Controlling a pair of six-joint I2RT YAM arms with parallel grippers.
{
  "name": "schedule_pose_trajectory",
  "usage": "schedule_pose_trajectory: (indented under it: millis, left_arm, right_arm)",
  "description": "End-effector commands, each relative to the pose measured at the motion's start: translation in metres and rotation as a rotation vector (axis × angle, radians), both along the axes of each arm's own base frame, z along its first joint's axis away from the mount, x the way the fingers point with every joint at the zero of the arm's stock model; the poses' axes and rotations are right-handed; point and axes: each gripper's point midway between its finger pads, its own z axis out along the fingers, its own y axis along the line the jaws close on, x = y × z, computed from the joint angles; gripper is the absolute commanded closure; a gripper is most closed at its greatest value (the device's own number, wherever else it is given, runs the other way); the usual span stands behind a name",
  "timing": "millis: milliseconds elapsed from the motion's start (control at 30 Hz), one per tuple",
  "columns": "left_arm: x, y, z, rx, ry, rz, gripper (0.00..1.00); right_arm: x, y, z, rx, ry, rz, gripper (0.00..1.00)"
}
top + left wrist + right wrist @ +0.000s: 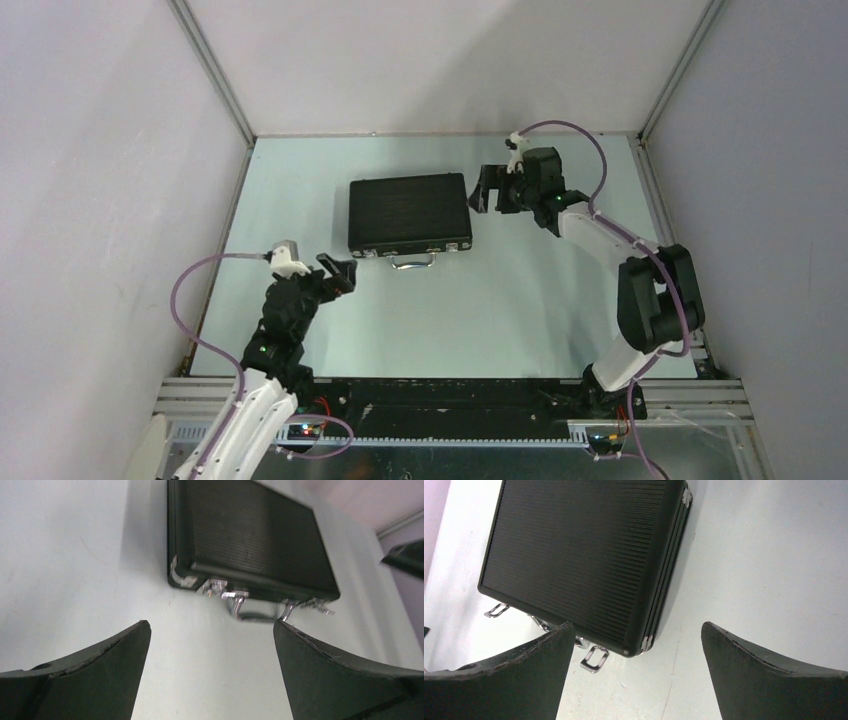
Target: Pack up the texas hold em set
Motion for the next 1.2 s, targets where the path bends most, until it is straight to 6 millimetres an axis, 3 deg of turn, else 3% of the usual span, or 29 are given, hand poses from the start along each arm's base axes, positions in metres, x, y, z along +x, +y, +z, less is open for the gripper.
schedule_pose_trajectory:
  millis: [0,100,133,167,200,233,267,300,333,433,500,533,567,600,633,667,800,900,967,1167]
  left_arm:
    - [0.026,0.016,0.071,-0.083,-0.175,0.124,0.0]
    - [0.044,0.02,0.091,-0.098,-0.179,0.139,0.0]
    - [0.053,0.015,0.082,-0.098,-0.135,0.113,0.0]
    - [0.061,0.019,0.093,-0.107,-0.144,0.121,0.0]
    - [0.071,0.014,0.081,-0.108,-0.093,0.094,0.0]
    - [0.081,0.019,0.088,-0.114,-0.093,0.108,0.0]
    - [0.091,0.014,0.074,-0.119,-0.035,0.08,0.0]
    - [0.1,0.015,0.082,-0.128,-0.037,0.077,0.0]
    - [0.109,0.009,0.068,-0.135,0.011,0.046,0.01]
    - [0.139,0.005,0.053,-0.15,0.094,0.012,0.08]
    - [0.153,0.002,0.04,-0.157,0.152,-0.001,0.11]
    - [0.16,0.0,0.045,-0.162,0.151,-0.014,0.11]
    - [0.164,-0.001,0.028,-0.163,0.204,-0.016,0.12]
    - [0.17,-0.004,0.031,-0.169,0.207,-0.03,0.15]
    - [0.172,-0.006,0.016,-0.172,0.254,-0.036,0.16]
    - [0.177,-0.01,0.016,-0.18,0.258,-0.058,0.2]
    - [0.181,-0.02,-0.017,-0.194,0.362,-0.11,0.33]
    - [0.173,-0.027,-0.046,-0.192,0.448,-0.149,0.41]
    - [0.164,-0.031,-0.061,-0.171,0.495,-0.176,0.46]
    - [0.135,-0.047,-0.091,-0.112,0.574,-0.244,0.52]
  right_arm:
    - [0.006,0.022,-0.017,0.165,0.058,0.086,0.0]
    - [0.008,0.026,-0.027,0.256,0.131,0.103,0.0]
    - [0.009,0.027,-0.036,0.275,0.169,0.091,0.0]
    - [0.009,0.029,-0.037,0.287,0.174,0.096,0.0]
    - [0.009,0.031,-0.045,0.291,0.197,0.086,0.0]
    - [0.01,0.032,-0.047,0.291,0.2,0.082,0.0]
    - [0.01,0.034,-0.054,0.289,0.214,0.072,0.0]
    - [0.011,0.037,-0.055,0.293,0.215,0.072,0.0]
    - [0.009,0.04,-0.061,0.302,0.238,0.075,0.0]
    - [0.005,0.049,-0.069,0.33,0.281,0.089,0.0]
    - [0.001,0.053,-0.074,0.332,0.304,0.102,0.0]
    - [-0.002,0.055,-0.077,0.326,0.316,0.106,0.0]
    - [-0.004,0.056,-0.078,0.32,0.318,0.111,0.01]
    - [-0.007,0.058,-0.079,0.315,0.322,0.118,0.02]
    - [-0.01,0.059,-0.079,0.308,0.327,0.124,0.05]
    - [-0.014,0.062,-0.081,0.303,0.338,0.133,0.07]
    - [-0.028,0.068,-0.084,0.3,0.37,0.166,0.22]
    - [-0.039,0.071,-0.084,0.321,0.401,0.193,0.5]
    - [-0.044,0.069,-0.086,0.32,0.418,0.19,0.57]
    - [-0.07,0.062,-0.088,0.287,0.417,0.176,0.61]
